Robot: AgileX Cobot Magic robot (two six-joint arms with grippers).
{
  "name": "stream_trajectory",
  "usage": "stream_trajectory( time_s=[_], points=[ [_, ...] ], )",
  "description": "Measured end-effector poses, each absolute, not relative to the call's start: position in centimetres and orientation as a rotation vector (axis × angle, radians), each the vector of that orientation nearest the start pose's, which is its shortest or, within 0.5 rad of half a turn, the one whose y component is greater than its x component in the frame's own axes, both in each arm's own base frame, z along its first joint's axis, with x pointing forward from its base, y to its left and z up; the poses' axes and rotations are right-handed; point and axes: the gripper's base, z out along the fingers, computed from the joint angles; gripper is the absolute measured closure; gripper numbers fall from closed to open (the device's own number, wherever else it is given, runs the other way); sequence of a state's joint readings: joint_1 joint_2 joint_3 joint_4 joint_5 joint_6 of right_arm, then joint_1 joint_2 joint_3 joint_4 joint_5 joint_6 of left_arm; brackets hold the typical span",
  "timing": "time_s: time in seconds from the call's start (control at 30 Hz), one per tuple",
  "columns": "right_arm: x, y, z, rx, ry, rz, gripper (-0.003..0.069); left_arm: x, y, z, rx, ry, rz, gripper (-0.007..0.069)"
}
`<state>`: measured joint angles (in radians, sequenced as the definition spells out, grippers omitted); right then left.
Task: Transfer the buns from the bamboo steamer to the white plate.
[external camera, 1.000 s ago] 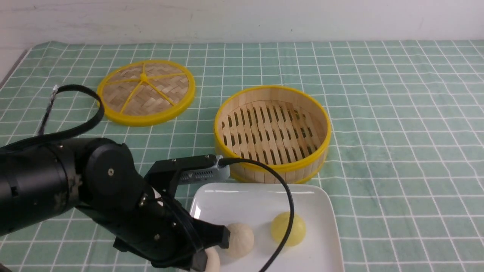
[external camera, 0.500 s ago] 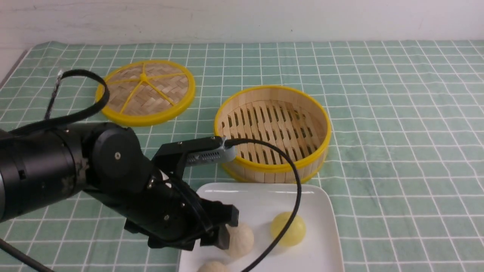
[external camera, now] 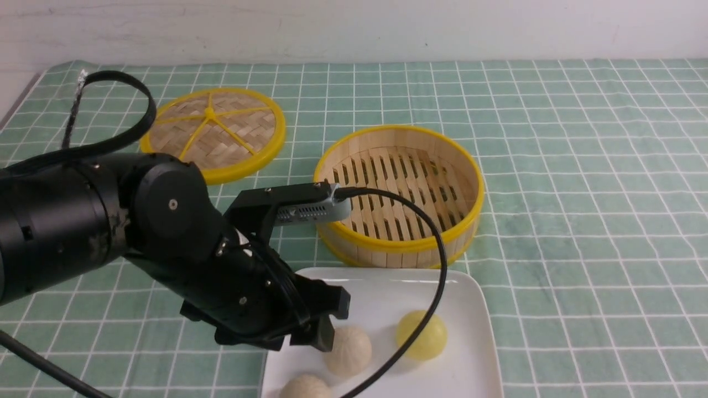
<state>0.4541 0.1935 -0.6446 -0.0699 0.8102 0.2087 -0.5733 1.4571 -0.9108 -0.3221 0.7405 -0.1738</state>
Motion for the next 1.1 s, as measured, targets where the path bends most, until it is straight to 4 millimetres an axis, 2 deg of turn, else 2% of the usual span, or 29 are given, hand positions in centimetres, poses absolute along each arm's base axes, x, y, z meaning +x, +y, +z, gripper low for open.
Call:
stream_trajectory(
  time_s=[0.1, 0.23, 0.33, 0.5, 0.6, 1.1],
  points=[
    [3.7, 1.3, 32.5, -0.239, 1.715, 0.394, 0.0673, 22.1, -16.5, 23.4, 0.298, 2.829, -0.527, 0.0253],
    [4.6, 1.8, 31.6, -0.243, 1.632, 0.407, 0.0671, 22.1, -16.4, 23.4, 0.307, 2.827, -0.516, 0.0381],
    [4.7, 1.9, 31.2, -0.247, 1.637, 0.401, 0.0671, 22.1, -16.4, 23.4, 0.308, 2.826, -0.515, 0.0476],
    [4.7, 1.8, 30.6, -0.249, 1.708, 0.392, 0.067, 22.1, -16.4, 23.4, 0.315, 2.824, -0.505, 0.0575],
    [4.7, 1.9, 30.4, -0.245, 1.725, 0.398, 0.067, 22.2, -16.3, 23.4, 0.329, 2.821, -0.488, 0.06],
    [4.7, 1.9, 30.3, -0.243, 1.727, 0.401, 0.0659, 22.3, -16.0, 23.3, 0.372, 2.809, -0.432, 0.0601]
  ],
)
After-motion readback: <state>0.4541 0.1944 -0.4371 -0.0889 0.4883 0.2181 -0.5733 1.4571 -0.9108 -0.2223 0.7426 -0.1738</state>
